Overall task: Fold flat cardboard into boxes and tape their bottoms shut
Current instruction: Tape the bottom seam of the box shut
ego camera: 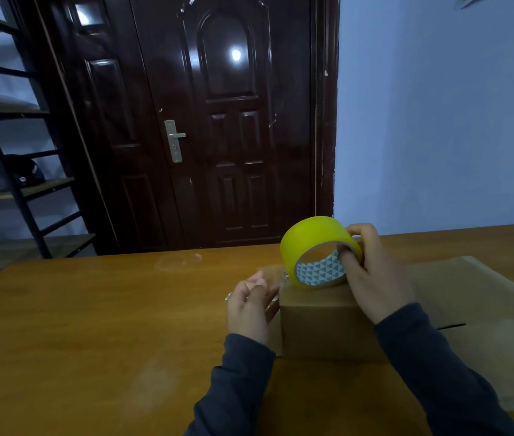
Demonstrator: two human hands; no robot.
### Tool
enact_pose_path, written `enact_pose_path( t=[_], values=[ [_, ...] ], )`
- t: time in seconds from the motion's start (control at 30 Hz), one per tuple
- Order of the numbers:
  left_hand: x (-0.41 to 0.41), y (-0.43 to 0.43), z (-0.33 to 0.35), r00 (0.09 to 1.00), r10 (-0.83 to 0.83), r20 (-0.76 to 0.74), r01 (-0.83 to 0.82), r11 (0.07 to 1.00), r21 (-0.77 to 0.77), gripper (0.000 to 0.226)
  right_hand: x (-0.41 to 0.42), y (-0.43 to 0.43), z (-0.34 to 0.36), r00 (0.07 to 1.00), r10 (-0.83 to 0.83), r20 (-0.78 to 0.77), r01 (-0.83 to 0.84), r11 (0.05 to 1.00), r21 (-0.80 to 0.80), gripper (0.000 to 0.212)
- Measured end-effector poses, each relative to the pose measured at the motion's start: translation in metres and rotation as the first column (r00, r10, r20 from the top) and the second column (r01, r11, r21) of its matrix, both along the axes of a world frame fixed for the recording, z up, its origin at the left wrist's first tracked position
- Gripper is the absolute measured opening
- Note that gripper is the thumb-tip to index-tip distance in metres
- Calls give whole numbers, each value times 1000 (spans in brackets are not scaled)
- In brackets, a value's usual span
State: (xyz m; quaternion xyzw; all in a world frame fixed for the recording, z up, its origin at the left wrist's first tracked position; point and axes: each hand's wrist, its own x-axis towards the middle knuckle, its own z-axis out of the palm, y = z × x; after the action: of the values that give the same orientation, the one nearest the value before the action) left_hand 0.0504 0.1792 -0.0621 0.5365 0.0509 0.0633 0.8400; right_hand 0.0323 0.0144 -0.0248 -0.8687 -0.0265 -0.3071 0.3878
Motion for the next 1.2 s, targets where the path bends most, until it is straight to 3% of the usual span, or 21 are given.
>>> enact_pose_path(
  t=[0.17, 0.27, 0.33, 0.47, 0.67, 0.8, 0.93, 0.97, 1.03, 1.1, 1.2],
  values=[
    [0, 0, 1, 998, -20, -51, 14, 994, -108, 29, 4, -1, 0, 992, -65, 111, 52, 992, 113, 12],
    [0, -1, 1, 994, -45, -103, 28, 986, -164, 24, 7, -2, -2, 991, -86, 100, 71, 987, 144, 14],
    [-1, -2, 1, 986, -79, -149, 45, 975, -218, 9, 6, -2, -1, 994, -54, 95, 39, 987, 158, 13],
    [4, -1, -2, 977, -105, -186, 48, 957, -285, 7, 3, -1, 1, 998, -3, 56, -7, 984, 179, 13],
    [4, -6, -12, 971, -77, -226, 66, 996, -56, 17, 4, -1, 1, 999, -13, 51, 2, 980, 199, 15],
    [11, -2, -19, 958, -185, -221, 214, 970, 116, 16, 4, -2, 0, 999, -6, 49, -6, 970, 243, 15],
    [13, 0, -20, 967, -125, -221, 154, 981, 120, 5, 6, -4, 0, 1000, -18, 4, 16, 961, 276, 15],
    [13, 0, -22, 982, -78, -174, 102, 985, 137, 11, 6, -5, 1, 1000, -13, -18, 18, 961, 276, 17],
    [9, -1, -24, 998, 51, 29, -58, 936, 348, 19, 5, -7, 1, 998, 11, -56, 5, 961, 278, 18],
    [4, -1, -24, 962, 107, 252, -239, 775, 584, 33, 5, -9, 2, 997, 37, -69, -15, 954, 300, 20],
    [1, -3, -25, 927, 116, 357, -331, 698, 634, 35, 5, -10, 2, 996, 52, -66, -29, 948, 317, 21]
  ],
)
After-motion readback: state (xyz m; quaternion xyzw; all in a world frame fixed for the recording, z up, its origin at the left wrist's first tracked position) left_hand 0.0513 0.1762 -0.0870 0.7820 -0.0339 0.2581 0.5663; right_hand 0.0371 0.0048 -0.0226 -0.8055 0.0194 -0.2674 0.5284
